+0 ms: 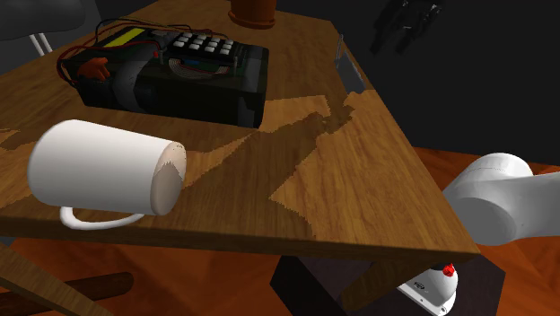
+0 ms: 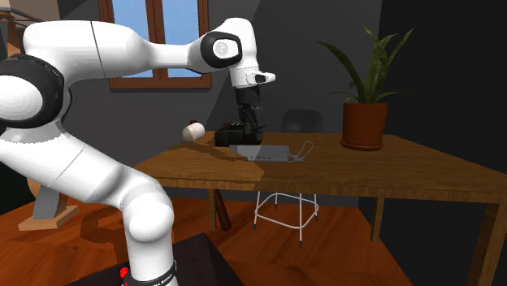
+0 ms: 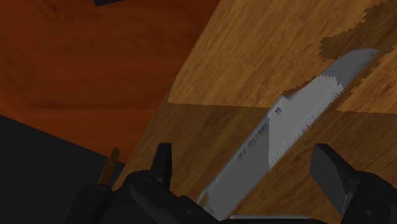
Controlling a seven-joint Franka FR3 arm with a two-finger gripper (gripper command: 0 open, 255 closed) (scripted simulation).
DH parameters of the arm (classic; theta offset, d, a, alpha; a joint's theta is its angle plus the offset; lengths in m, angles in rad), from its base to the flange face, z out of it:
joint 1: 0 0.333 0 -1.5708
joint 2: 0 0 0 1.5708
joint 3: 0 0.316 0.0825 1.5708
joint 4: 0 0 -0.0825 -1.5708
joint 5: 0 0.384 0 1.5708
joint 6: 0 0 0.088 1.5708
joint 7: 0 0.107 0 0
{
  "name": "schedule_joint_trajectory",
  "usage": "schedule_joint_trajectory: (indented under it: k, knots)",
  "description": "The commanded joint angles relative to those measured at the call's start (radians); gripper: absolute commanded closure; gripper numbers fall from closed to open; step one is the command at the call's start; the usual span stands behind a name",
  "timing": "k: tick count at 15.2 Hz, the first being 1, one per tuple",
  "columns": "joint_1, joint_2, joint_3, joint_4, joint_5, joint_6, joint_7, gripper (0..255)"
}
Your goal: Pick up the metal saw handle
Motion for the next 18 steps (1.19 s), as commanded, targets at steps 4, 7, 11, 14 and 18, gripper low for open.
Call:
schedule_joint_trajectory:
  k: [4,7,11,14,18]
  knots:
    - [-0.073,0.162,0.082,0.093,0.034,-0.005,0.257,0]
    - [-0.14,0.324,0.141,0.201,0.053,-0.024,0.504,0]
    - [-0.138,0.314,0.141,0.139,0.054,0.028,0.504,0]
    - [-0.137,0.309,0.142,0.095,0.055,0.068,0.504,0]
    - [-0.137,0.309,0.143,0.086,0.055,0.076,0.503,255]
